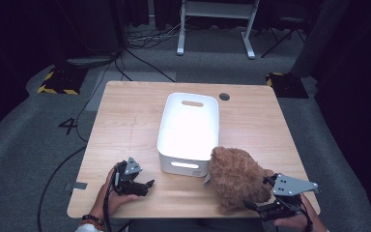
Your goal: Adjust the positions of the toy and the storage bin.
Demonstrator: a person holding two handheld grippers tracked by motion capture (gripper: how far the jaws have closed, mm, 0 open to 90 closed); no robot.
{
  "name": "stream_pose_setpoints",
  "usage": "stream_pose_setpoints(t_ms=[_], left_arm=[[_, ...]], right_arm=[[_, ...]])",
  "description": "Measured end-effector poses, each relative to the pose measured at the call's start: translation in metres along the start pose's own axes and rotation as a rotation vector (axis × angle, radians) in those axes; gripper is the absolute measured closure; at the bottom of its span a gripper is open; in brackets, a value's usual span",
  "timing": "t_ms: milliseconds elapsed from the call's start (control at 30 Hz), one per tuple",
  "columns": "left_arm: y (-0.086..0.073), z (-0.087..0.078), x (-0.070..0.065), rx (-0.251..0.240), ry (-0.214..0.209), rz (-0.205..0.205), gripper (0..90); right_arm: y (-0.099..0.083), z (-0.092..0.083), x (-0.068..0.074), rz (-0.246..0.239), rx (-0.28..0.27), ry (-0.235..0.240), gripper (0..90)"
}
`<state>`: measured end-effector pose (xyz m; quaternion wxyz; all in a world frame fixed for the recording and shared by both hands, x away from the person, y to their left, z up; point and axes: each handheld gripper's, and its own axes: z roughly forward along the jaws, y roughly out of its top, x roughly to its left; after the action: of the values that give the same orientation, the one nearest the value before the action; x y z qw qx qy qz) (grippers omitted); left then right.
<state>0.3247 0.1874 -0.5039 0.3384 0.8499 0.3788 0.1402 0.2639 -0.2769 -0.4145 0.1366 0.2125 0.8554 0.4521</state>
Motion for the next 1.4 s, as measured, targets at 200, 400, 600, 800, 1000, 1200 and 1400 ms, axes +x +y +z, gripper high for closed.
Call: stream_pose_setpoints(t_ms=[200,400,600,800,1000,1200,1400], left_arm=[[0.000,0.000,0.000,0.000,0.000,0.000,14.2],[0.000,0.000,0.000,0.000,0.000,0.000,14.2],[0.000,0.000,0.000,-0.001,0.000,0.000,14.2],[0.000,0.000,0.000,0.000,0.000,0.001,14.3],[0.000,0.000,0.000,0.000,0.001,0.000,14.3],[0.000,0.000,0.000,0.000,0.001,-0.001,14.3],[0.000,0.000,0.000,-0.001,0.008,-0.005,14.3]], right_arm=[[-0.001,0.018,-0.003,0.007,0.059,-0.024,15.1],[-0.003,0.028,-0.010,0.017,0.088,-0.042,6.8],[-0.005,0.035,-0.019,0.039,0.106,-0.016,0.0],[-0.007,0.042,-0.025,0.046,0.114,0.040,4.2],[-0.014,0.041,-0.030,0.052,0.093,0.062,33.8],[-0.023,0.033,-0.038,0.071,0.049,0.069,47.3],[-0.037,0.023,-0.053,0.114,0.002,0.009,49.5]])
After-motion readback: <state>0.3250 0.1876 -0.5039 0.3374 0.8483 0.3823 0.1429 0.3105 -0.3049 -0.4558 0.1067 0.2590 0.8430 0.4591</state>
